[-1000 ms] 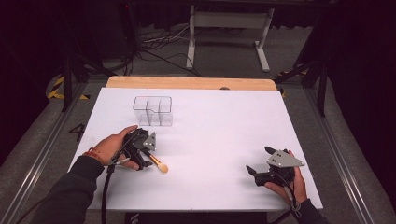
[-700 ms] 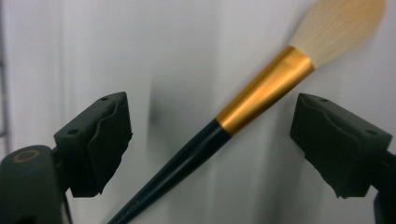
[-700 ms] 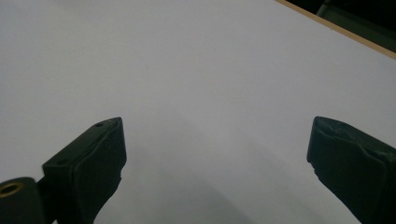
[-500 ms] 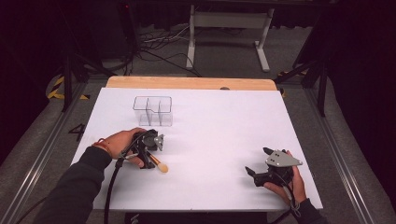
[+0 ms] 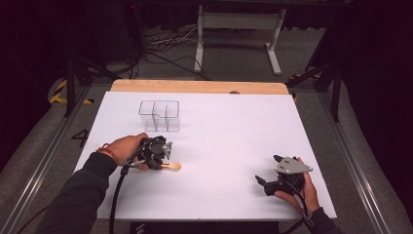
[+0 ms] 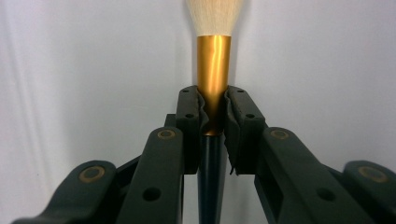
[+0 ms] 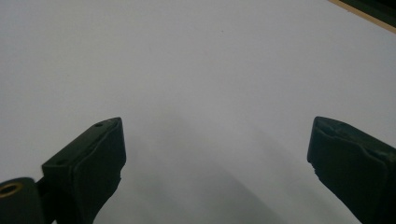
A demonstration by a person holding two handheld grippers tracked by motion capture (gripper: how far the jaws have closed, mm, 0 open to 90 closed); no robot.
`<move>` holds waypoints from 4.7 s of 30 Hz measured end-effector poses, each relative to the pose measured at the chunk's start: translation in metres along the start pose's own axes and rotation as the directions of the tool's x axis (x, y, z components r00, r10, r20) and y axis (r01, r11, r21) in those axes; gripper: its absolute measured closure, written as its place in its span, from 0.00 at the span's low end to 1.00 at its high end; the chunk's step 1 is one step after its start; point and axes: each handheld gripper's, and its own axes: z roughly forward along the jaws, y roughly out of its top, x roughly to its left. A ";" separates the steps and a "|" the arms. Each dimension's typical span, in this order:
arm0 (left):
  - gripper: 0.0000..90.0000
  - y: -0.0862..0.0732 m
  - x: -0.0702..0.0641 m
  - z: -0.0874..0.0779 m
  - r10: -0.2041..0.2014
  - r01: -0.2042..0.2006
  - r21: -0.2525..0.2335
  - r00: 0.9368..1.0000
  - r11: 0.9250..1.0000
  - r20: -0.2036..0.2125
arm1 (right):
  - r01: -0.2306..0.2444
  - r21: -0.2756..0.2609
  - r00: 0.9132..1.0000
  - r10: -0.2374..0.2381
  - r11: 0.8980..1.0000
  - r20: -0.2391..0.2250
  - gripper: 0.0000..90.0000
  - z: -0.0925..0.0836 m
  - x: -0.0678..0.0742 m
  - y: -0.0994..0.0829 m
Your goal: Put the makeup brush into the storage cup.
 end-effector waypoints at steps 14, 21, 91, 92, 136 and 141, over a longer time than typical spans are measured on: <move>0.86 -0.036 -0.012 -0.049 -0.144 0.100 -0.177 0.956 0.979 -0.256 | -0.014 -0.008 1.000 0.014 1.000 0.011 0.06 -0.003 -0.002 0.000; 0.86 -0.060 -0.025 -0.063 -0.299 0.183 -0.359 0.906 0.915 -0.301 | -0.018 -0.012 1.000 0.019 1.000 0.017 0.06 -0.004 -0.003 0.000; 0.86 -0.003 0.006 -0.101 -0.699 0.030 -0.966 0.696 0.255 -0.163 | -0.017 -0.043 0.999 0.018 0.999 0.029 0.06 -0.007 -0.004 0.001; 0.86 -0.003 0.007 -0.101 -0.701 0.030 -0.968 0.695 0.250 -0.160 | -0.016 -0.043 0.999 0.017 0.999 0.028 0.06 -0.007 -0.004 0.001; 0.86 -0.013 0.066 -0.087 -0.784 0.106 -0.977 0.615 0.184 -0.081 | -0.025 -0.050 0.999 0.026 0.998 0.035 0.07 -0.006 -0.001 0.004; 0.86 -0.014 0.073 -0.076 -0.787 0.140 -0.976 0.616 0.164 -0.044 | -0.024 -0.050 0.999 0.026 0.998 0.036 0.07 -0.005 -0.002 0.004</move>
